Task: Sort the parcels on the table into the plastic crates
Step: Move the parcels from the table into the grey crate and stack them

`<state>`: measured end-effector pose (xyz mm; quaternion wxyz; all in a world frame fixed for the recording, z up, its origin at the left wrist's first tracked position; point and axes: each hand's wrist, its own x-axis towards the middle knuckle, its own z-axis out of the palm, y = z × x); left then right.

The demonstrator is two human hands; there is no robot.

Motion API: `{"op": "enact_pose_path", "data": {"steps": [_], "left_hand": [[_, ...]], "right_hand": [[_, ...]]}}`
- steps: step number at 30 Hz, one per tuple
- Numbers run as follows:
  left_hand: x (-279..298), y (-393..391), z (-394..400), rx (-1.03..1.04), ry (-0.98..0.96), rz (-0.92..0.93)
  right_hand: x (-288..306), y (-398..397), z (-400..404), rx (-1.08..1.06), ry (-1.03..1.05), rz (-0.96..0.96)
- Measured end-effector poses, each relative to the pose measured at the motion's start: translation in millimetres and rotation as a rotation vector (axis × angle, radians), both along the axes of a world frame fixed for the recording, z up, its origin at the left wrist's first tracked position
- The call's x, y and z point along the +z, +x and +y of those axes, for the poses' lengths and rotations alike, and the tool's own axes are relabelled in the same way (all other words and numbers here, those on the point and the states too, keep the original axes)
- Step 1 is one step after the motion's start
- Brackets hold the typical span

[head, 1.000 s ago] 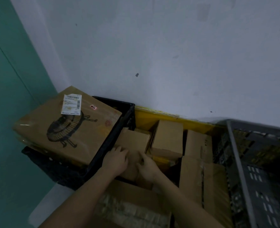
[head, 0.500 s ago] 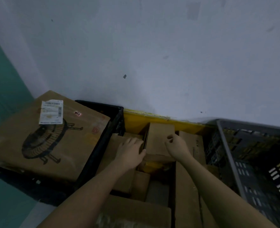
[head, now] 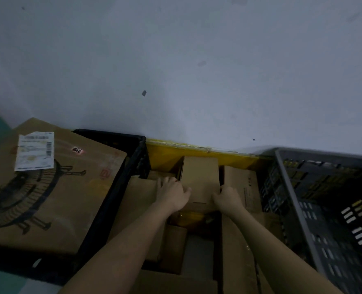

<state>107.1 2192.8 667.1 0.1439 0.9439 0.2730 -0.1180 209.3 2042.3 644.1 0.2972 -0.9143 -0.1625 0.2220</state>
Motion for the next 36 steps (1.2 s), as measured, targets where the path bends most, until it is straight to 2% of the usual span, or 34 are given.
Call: {"op": "enact_pose_path", "data": {"steps": [6,8,11,13,15,17,20,22,24,25,27,29,30,33,36], "left_hand": [[7.8,-2.5,-2.3,0.125,-0.085,-0.162],[12.1,-4.9,-1.8,0.175,-0.161,-0.262],[25.3,-9.5,-4.1,0.248,-0.413,-0.37],[34.1,-13.3,-3.9,0.259,-0.482,-0.433],[44.1,-17.0,-2.5,0.258,-0.466,-0.54],[59.7,-20.7,-4.0,0.249,-0.499,-0.626],[95.1,-24.8,-11.7,0.255,-0.849,-0.736],[117.6,-29.8,-14.4,0.33,-1.111,-0.794],[125.6,-36.2,-8.9,0.391,-1.179,-0.861],[125.9,-41.7,-4.2,0.411,-1.169,-0.885],[120.6,-54.0,8.7,0.429,-1.114,-0.913],[114.1,-67.5,24.7,0.429,-1.096,-0.916],[112.0,-73.9,33.4,0.429,-1.096,-0.916],[111.0,-90.1,58.1,0.431,-1.117,-0.931],[112.2,-101.7,74.4,0.388,-1.127,-0.931]], "right_hand": [[6.8,-11.3,-2.6,-0.082,0.22,-0.062],[14.3,-16.1,-3.6,-0.172,0.321,0.009],[29.4,-22.9,-5.4,-0.35,0.558,0.215],[41.7,-26.8,-6.6,-0.416,0.687,0.258],[54.2,-31.5,-6.1,-0.395,0.698,0.128],[66.6,-39.9,-2.4,-0.331,0.629,-0.112],[83.5,-63.8,9.5,-0.099,0.618,-0.458],[90.6,-82.2,19.9,0.047,0.534,-0.679],[94.3,-96.1,27.5,0.108,0.432,-0.863],[96.1,-101.1,29.8,0.138,0.41,-0.892],[97.3,-109.9,32.5,0.263,0.433,-0.814],[101.8,-117.2,32.6,0.308,0.478,-0.621],[104.2,-118.0,33.3,0.26,0.491,-0.573],[110.2,-110.5,32.6,-0.061,0.513,-0.513],[113.4,-115.6,32.8,-0.158,0.626,-0.204]]}}
